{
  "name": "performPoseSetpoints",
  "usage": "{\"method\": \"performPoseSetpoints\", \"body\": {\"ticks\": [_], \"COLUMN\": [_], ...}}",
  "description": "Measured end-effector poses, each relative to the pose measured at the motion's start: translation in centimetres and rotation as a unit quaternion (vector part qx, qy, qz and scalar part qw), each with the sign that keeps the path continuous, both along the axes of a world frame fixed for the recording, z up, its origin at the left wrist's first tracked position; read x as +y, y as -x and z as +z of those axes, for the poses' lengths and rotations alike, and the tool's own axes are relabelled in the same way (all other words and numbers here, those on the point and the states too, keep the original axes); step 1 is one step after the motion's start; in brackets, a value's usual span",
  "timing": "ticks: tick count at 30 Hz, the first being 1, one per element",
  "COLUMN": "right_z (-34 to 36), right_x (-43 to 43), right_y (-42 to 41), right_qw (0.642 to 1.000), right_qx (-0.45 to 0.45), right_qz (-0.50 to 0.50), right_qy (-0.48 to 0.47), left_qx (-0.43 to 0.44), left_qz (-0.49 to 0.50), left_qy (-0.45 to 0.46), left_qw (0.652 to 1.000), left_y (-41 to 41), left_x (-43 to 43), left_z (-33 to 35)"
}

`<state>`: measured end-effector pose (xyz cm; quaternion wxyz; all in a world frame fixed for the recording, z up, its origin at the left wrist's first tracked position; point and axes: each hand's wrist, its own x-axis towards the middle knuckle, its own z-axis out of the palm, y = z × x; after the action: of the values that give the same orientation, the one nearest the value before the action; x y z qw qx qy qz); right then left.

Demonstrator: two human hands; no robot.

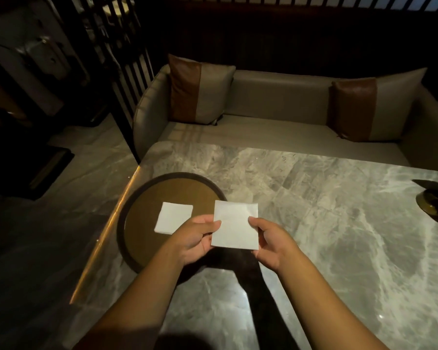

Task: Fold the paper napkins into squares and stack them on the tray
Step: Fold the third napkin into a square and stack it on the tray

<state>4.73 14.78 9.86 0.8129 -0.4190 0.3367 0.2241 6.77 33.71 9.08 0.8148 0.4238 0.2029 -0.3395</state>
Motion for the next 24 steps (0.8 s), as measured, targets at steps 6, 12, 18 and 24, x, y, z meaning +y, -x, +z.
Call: {"method": "performPoseSetpoints", "body": {"ticks": [6, 12, 18, 24], "right_z": [-0.6, -2.5, -2.9, -4.6], "right_x": [8.9, 16.4, 18.4, 18.7], "right_y": [-1.9, -2.9, -4.2, -6.2], "right_qw": [1.0, 0.989, 0.975, 0.956], "right_qx": [0.009, -0.031, -0.02, -0.009], "right_qz": [0.001, 0.0, 0.014, 0.035], "right_qy": [0.003, 0.144, 0.219, 0.292], "left_qx": [-0.008, -0.001, 0.004, -0.063], "left_qz": [-0.014, -0.026, -0.06, -0.112], "left_qy": [0.015, 0.01, -0.01, -0.178], "left_qw": [1.0, 1.0, 0.998, 0.976], "left_y": [-2.5, -4.6, -6.2, -7.5], "left_x": [9.2, 16.6, 18.8, 19.5], "left_z": [-1.8, -3.5, -3.6, -4.5]}}
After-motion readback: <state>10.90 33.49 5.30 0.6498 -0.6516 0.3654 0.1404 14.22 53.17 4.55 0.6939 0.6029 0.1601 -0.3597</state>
